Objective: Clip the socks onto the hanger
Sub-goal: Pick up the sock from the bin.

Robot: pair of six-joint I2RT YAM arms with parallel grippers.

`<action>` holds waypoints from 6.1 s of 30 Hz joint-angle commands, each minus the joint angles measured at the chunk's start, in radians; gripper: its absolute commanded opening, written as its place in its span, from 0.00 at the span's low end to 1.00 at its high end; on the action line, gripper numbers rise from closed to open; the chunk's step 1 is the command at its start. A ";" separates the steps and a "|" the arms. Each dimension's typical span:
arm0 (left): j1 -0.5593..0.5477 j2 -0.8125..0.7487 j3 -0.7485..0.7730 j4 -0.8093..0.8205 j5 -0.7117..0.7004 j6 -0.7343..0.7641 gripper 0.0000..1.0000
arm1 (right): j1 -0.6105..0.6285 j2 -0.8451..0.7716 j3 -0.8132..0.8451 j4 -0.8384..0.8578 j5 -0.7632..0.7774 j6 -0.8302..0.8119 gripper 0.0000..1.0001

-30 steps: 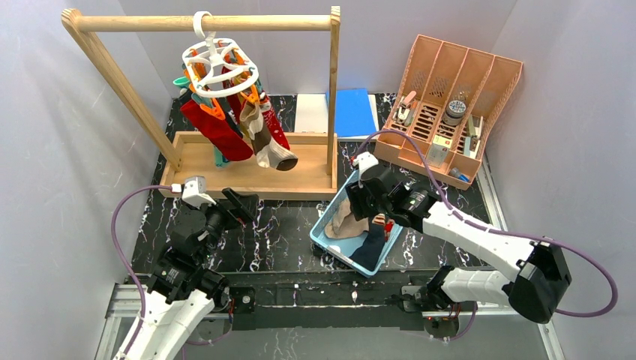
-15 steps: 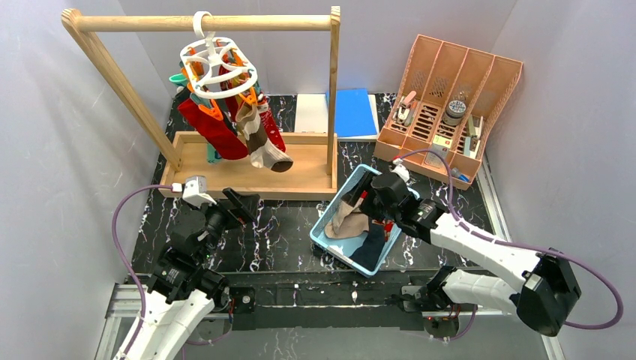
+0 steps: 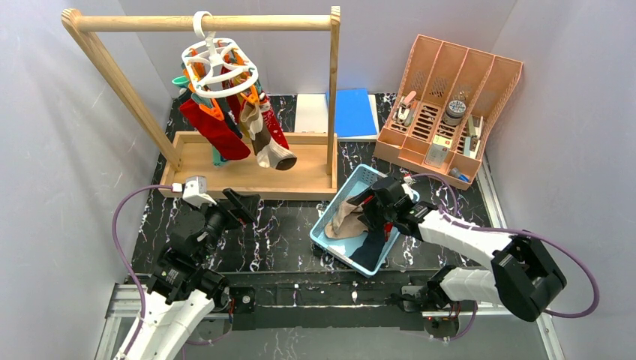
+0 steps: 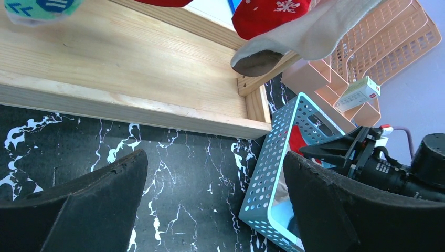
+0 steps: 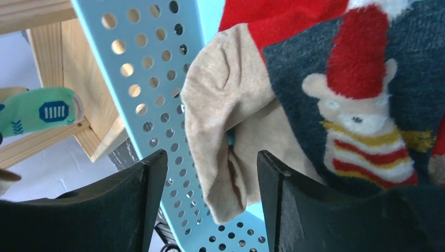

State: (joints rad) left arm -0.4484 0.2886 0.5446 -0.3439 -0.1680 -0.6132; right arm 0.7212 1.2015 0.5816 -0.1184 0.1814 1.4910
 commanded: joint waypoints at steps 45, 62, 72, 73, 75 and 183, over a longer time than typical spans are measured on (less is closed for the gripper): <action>-0.015 0.249 -0.062 0.917 0.841 -0.597 0.98 | -0.016 -0.189 0.486 0.259 -1.037 -1.102 0.01; -0.029 0.228 -0.104 0.980 0.871 -0.687 0.94 | 0.194 -0.028 0.557 0.343 -0.855 -1.190 0.01; -0.035 0.257 -0.114 1.021 0.862 -0.680 0.69 | 0.284 0.005 0.552 0.349 -0.832 -1.211 0.01; -0.036 0.258 -0.117 1.022 0.860 -0.679 0.65 | 0.292 0.002 0.543 0.364 -0.827 -1.207 0.01; -0.036 0.256 -0.124 1.024 0.854 -0.678 0.51 | 0.305 0.003 0.537 0.382 -0.823 -1.201 0.01; -0.088 0.014 0.309 -0.142 0.805 1.352 0.00 | 0.271 0.284 0.518 0.526 -0.606 0.048 0.49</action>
State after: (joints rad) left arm -0.5308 0.2970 0.8333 -0.5018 0.6102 0.7616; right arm 0.9905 1.4887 1.0454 0.3649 -0.4675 1.5692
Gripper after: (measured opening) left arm 0.035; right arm 0.544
